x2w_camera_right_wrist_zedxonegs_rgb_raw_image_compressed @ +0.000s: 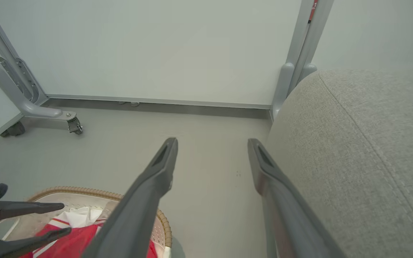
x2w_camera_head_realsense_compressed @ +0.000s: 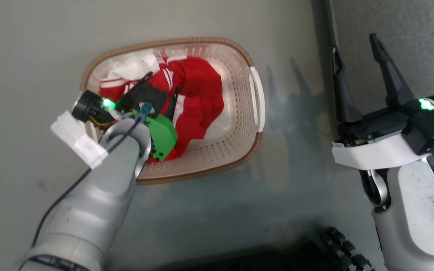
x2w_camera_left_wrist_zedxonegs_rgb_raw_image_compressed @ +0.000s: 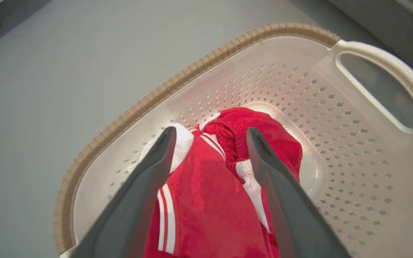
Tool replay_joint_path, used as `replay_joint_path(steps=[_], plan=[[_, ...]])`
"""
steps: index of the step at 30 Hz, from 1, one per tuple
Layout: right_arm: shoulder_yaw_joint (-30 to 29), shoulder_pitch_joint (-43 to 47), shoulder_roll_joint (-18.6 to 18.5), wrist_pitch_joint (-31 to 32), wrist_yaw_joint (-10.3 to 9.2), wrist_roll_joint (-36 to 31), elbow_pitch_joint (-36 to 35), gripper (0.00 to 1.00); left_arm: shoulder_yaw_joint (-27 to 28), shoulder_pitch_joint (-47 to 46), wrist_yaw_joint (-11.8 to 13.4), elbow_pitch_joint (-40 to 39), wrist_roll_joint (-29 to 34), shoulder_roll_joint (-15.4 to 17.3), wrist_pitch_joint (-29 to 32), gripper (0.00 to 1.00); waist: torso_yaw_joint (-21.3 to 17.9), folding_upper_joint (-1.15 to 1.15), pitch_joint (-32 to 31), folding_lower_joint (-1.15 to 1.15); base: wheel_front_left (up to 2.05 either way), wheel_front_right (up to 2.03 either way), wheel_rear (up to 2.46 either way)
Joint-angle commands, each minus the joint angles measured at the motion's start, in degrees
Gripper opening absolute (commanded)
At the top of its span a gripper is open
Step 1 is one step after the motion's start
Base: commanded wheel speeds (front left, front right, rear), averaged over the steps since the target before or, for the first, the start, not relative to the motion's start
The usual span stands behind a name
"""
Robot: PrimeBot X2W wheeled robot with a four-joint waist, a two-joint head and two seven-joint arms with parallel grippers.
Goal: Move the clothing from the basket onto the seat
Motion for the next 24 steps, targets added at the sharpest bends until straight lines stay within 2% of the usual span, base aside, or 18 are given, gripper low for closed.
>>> replay_joint_path(steps=[1,6,8,9,10,14,18,24], plan=[[0.2,-1.2,-0.1,0.0,-0.02,0.3,-0.6,1.0,-0.9,-2.8,0.8,1.1,-1.2,0.3,0.8,1.0,-2.4,0.0,9.6,-0.01,0.0,0.0,0.0],[0.0,-2.2,-0.1,0.0,-0.02,0.5,-1.3,1.0,-4.4,-7.4,3.0,4.9,-3.2,0.3,2.8,1.0,-3.1,0.0,13.2,-0.01,0.0,0.0,0.0],[-0.1,-2.7,-0.1,0.0,-0.02,0.7,-1.5,1.0,-5.8,-9.0,4.8,6.5,-3.0,0.4,3.4,1.0,-3.2,0.0,14.4,-0.01,0.0,0.0,0.0],[-0.1,-2.9,-0.1,0.0,-0.02,0.9,-1.5,1.0,-6.5,-9.8,6.1,7.5,-2.7,0.4,3.8,1.0,-3.2,0.0,14.9,-0.01,0.0,0.0,0.0],[0.0,-3.1,-0.1,0.0,-0.02,1.2,-1.6,1.0,-7.4,-11.1,8.8,9.1,-2.2,0.4,4.5,1.0,-3.2,0.0,15.7,-0.01,0.0,0.0,0.0],[0.5,-3.3,-0.1,0.0,-0.02,1.9,-1.6,1.0,-8.8,-12.6,12.6,11.9,-1.7,0.3,5.3,1.0,-3.1,0.0,16.6,-0.01,0.0,0.0,0.0],[1.2,-3.4,-0.1,0.0,-0.02,2.7,-1.2,1.0,-10.5,-13.2,14.5,13.7,-0.6,0.3,6.2,1.0,-3.1,0.0,17.0,-0.01,0.0,0.0,0.0],[2.1,-3.9,-0.1,0.0,-0.02,3.6,-1.2,1.0,-11.3,-13.7,15.1,15.0,-1.0,0.3,7.2,1.0,-3.3,0.0,17.7,-0.01,0.0,0.0,0.0]])
